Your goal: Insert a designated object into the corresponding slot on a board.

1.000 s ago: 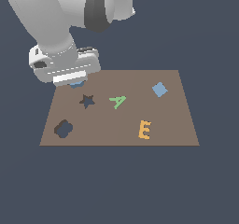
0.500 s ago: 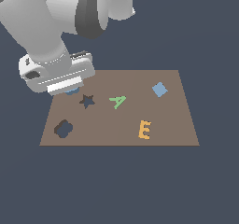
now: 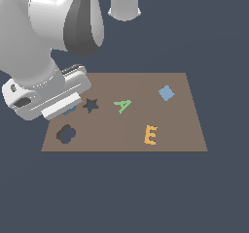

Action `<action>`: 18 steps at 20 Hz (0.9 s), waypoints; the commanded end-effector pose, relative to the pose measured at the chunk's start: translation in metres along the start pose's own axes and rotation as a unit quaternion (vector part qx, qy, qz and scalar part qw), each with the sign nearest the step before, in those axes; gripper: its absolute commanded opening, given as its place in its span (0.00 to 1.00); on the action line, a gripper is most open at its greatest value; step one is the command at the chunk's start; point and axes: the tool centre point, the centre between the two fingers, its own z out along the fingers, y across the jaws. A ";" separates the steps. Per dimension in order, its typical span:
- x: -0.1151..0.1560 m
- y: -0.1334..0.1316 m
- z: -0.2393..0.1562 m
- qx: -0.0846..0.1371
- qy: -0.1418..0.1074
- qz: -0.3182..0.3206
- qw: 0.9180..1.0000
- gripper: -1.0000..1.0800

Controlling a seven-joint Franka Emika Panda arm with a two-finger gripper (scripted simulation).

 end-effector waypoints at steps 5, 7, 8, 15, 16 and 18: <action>0.035 0.025 -0.002 0.000 0.000 -0.078 0.997 0.00; 0.044 0.030 -0.002 0.000 0.000 -0.096 0.995 0.00; 0.048 0.032 -0.002 0.000 0.000 -0.105 0.995 0.00; 0.070 0.041 -0.003 0.000 0.000 -0.147 0.989 0.00; 0.072 0.042 -0.003 0.000 0.000 -0.151 0.989 0.00; 0.076 0.043 -0.003 0.000 0.000 -0.158 0.987 0.00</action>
